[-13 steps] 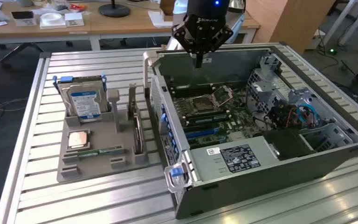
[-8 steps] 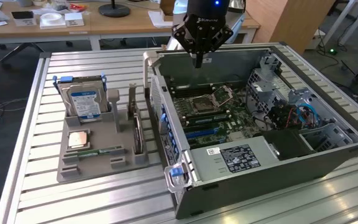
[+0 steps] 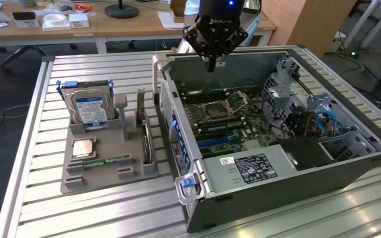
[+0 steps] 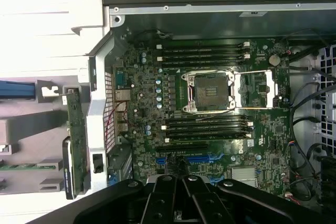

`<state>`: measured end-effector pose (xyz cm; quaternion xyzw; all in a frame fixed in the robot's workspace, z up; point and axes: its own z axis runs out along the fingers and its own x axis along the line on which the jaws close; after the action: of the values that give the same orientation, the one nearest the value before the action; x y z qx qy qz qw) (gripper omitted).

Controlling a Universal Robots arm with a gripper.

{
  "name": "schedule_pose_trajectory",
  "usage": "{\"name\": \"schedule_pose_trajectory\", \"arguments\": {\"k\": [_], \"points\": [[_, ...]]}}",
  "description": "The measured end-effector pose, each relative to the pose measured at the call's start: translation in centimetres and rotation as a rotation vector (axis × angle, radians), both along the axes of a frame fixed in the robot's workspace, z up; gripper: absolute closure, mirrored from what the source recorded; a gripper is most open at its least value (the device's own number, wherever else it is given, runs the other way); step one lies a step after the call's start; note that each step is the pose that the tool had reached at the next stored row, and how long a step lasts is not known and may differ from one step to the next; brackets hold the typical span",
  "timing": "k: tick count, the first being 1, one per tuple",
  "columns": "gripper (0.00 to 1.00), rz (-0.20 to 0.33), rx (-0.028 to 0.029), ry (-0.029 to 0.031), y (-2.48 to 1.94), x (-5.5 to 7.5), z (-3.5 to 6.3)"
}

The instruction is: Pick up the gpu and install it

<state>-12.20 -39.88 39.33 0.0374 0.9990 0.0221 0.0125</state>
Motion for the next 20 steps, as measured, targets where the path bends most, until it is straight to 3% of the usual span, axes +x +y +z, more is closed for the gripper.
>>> {"name": "schedule_pose_trajectory", "arguments": {"k": [7, 20], "points": [[0.89, 0.000, -0.0001, 0.0001, 0.00, -1.4, -0.01], [0.89, 0.000, -0.0002, 0.0000, 0.07, -6.9, -0.08]]}}
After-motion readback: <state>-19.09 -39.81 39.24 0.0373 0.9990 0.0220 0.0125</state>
